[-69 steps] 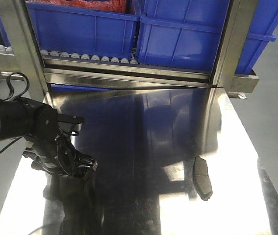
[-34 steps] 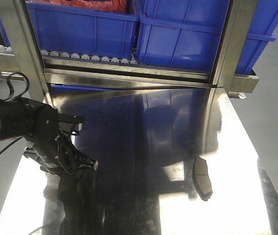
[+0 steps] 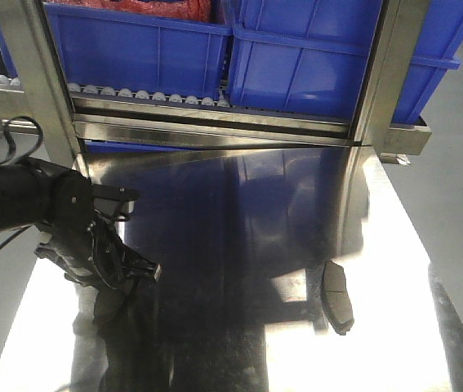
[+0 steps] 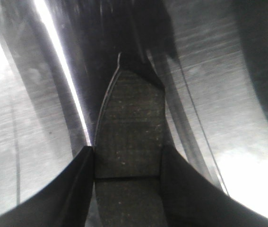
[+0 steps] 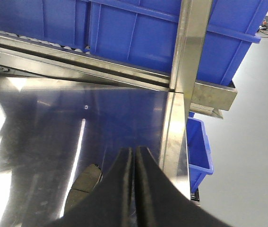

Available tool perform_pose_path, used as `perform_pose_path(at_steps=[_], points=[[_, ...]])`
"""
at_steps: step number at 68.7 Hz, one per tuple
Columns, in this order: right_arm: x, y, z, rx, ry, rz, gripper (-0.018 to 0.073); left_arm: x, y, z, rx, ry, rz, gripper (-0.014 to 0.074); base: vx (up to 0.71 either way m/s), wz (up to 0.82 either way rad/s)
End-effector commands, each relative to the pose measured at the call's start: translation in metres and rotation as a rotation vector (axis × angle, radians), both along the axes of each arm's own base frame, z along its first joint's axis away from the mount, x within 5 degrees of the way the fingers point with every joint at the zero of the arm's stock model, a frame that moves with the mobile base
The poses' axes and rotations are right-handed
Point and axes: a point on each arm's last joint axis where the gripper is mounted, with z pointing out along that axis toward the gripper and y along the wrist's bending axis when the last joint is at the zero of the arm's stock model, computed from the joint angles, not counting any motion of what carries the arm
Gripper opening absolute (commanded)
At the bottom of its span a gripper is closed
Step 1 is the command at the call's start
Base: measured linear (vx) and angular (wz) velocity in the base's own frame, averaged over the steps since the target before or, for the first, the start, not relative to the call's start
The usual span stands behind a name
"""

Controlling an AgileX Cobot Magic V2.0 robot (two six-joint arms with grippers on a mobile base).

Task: Move and align brake pads A on conveyor
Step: 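Close the left gripper on the brake pad and lift it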

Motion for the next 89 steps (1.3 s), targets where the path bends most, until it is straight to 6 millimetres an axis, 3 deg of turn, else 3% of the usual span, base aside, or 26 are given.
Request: perform_pose_path(at_steps=[1, 17, 32, 66, 79, 89], points=[[0.001, 0.001, 0.015, -0.003, -0.099, 0.010, -0.0004, 0.000, -0.001, 0.042, -0.060, -0.147, -0.004, 0.0076, 0.00, 0.00], [0.001, 0.001, 0.015, -0.003, -0.099, 0.010, -0.0004, -0.017, 0.008, 0.088, -0.105, -0.306, -0.016, 0.0077, 0.00, 0.00], [0.001, 0.001, 0.015, -0.003, -0.099, 0.010, -0.0004, -0.064, 0.028, 0.117, -0.172, -0.484, -0.018, 0.0080, 0.00, 0.00], [0.001, 0.001, 0.015, -0.003, -0.099, 0.010, -0.0004, -0.193, 0.086, 0.141, -0.273, -0.849, -0.030, 0.0080, 0.00, 0.00], [0.001, 0.001, 0.015, -0.003, -0.099, 0.010, -0.0004, -0.228, 0.101, 0.141, -0.327, -0.983, -0.025, 0.0080, 0.00, 0.00], [0.001, 0.001, 0.015, -0.003, -0.099, 0.010, -0.0004, -0.243, 0.107, 0.142, -0.350, -1.039, -0.022, 0.0080, 0.00, 0.00]])
